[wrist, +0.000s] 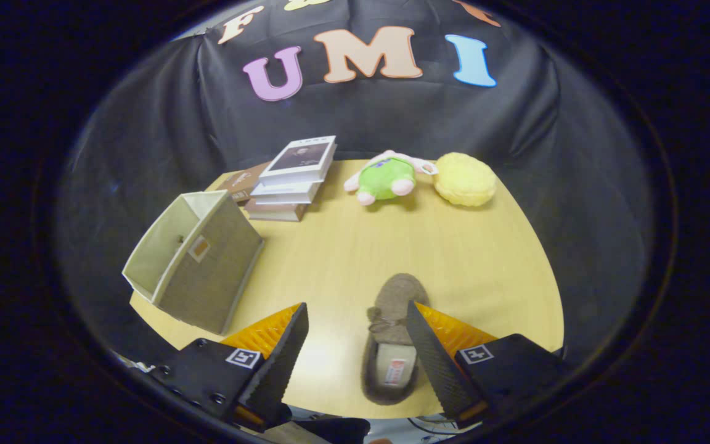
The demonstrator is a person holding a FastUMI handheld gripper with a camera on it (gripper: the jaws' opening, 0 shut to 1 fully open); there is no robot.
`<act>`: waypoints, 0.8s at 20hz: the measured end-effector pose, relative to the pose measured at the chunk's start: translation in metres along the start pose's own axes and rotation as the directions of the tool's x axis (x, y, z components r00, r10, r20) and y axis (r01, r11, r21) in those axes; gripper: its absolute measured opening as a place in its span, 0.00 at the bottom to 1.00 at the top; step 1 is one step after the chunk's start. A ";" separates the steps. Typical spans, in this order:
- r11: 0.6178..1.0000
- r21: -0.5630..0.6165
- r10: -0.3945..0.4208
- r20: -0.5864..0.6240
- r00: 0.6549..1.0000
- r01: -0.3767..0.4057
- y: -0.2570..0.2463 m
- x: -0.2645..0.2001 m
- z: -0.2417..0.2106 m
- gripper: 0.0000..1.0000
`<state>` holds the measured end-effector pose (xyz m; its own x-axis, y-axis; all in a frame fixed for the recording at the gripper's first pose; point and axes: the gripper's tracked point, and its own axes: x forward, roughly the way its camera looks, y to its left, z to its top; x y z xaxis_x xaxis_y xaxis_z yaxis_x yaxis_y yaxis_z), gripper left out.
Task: Open the storage box then place both shoes into the box .Put the left shoe in first, then the right shoe, with the right side of both shoes facing outward in a uniform manner.
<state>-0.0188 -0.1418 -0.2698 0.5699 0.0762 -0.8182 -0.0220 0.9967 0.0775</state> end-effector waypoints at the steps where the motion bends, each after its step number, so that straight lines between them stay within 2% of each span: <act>1: 1.000 0.001 -0.007 -0.013 1.000 0.007 -0.009 0.002 -0.005 1.00; 8: 0.999 -0.026 -0.024 -0.152 0.988 0.020 -0.053 0.035 -0.056 1.00; 14: 0.999 -0.044 -0.015 -0.252 0.968 0.005 -0.066 0.059 -0.087 0.98; 16: 0.999 -0.040 -0.018 -0.283 0.959 0.007 -0.071 0.065 -0.097 0.81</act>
<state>-0.0594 -0.2053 -0.3838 0.3141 0.0621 -0.9474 -0.0505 0.9975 0.0487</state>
